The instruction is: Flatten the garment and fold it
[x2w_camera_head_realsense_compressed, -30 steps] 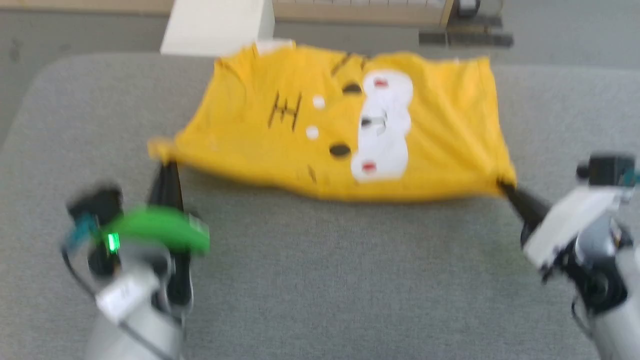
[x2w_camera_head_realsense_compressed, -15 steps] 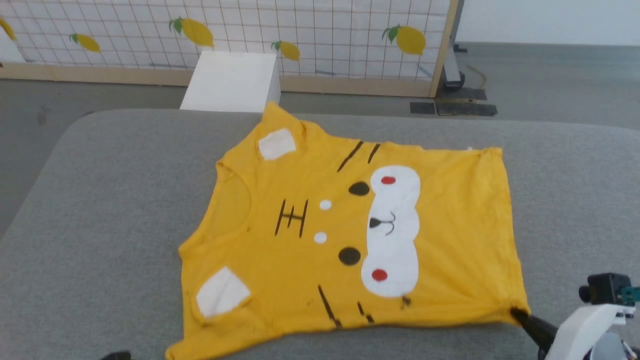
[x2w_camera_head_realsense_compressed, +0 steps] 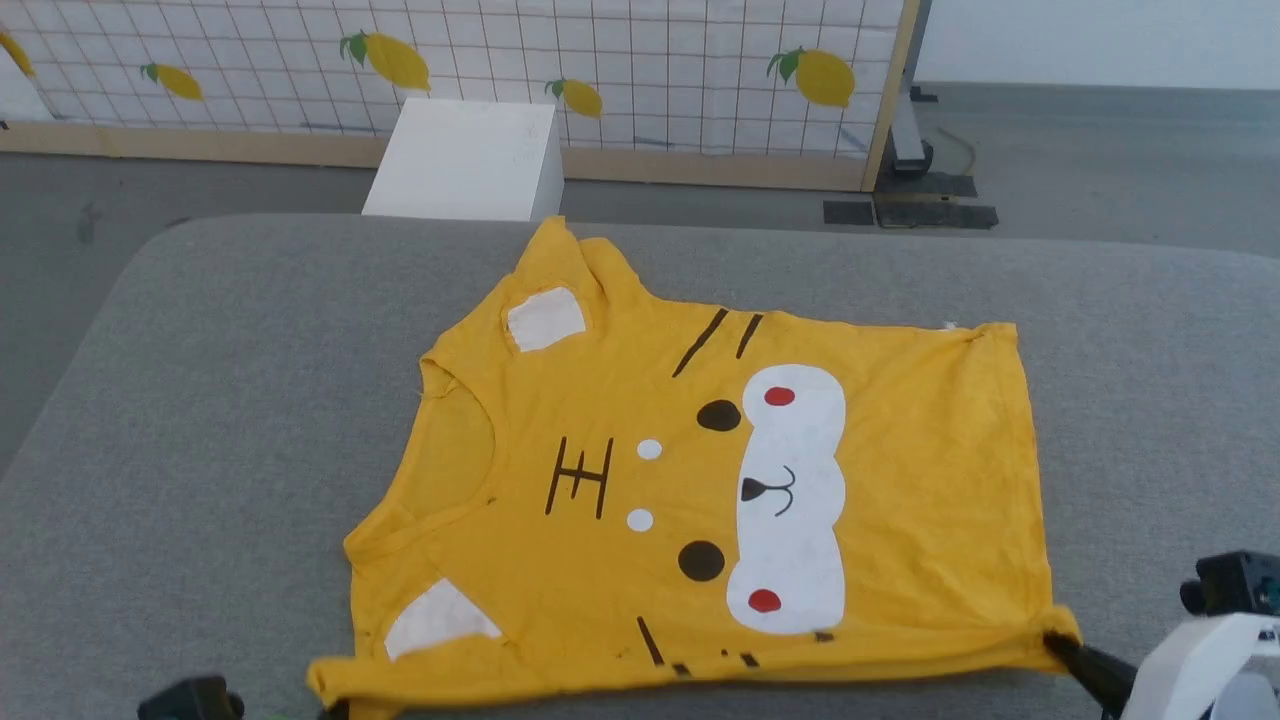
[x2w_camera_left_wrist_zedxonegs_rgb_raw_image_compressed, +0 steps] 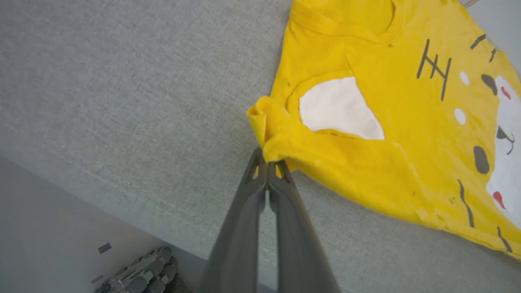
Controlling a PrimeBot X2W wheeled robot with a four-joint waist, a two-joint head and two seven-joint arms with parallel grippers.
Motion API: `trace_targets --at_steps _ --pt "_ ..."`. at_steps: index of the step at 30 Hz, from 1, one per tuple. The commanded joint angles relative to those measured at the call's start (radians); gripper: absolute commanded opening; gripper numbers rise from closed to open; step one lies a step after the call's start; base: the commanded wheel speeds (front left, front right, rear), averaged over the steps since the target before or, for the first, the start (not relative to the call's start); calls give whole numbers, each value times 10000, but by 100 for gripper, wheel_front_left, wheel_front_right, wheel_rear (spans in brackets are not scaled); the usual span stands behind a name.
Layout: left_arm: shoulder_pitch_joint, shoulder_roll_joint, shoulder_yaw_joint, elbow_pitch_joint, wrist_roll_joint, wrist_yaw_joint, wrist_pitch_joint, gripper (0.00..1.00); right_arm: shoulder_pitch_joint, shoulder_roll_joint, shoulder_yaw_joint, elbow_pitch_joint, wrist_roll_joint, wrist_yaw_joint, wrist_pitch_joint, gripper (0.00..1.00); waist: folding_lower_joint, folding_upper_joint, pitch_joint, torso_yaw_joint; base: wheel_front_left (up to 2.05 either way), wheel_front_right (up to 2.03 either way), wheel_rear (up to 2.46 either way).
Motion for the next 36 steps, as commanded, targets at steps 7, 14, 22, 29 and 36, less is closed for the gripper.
trace_targets --at_steps 7,14,22,29,36 --pt "-2260 386 -239 -247 397 -626 -221 0 -1171 222 -306 -585 -1018 -13 149 0 1 -1 901 9 0 0 0" --pt "-4522 394 -588 749 724 -1199 -569 0 -2266 497 -469 -517 -1987 -13 1018 0 1 -1 2168 -134 0 0 0" --pt "-6351 283 -979 2292 1156 -1870 -1420 0 -3047 634 -541 -543 -2595 -13 1866 0 1 -1 3330 -167 0 0 0" --pt "-7400 10 -1223 3621 1244 -2232 -1896 0 -3351 593 -463 -536 -2801 -13 2237 0 1 -1 3923 -142 0 0 0" --pt "-7899 -166 -1284 4733 1169 -2333 -2066 30 -3387 494 -218 -487 -2675 -13 2462 4 1 -1 4117 -141 0 0 0"
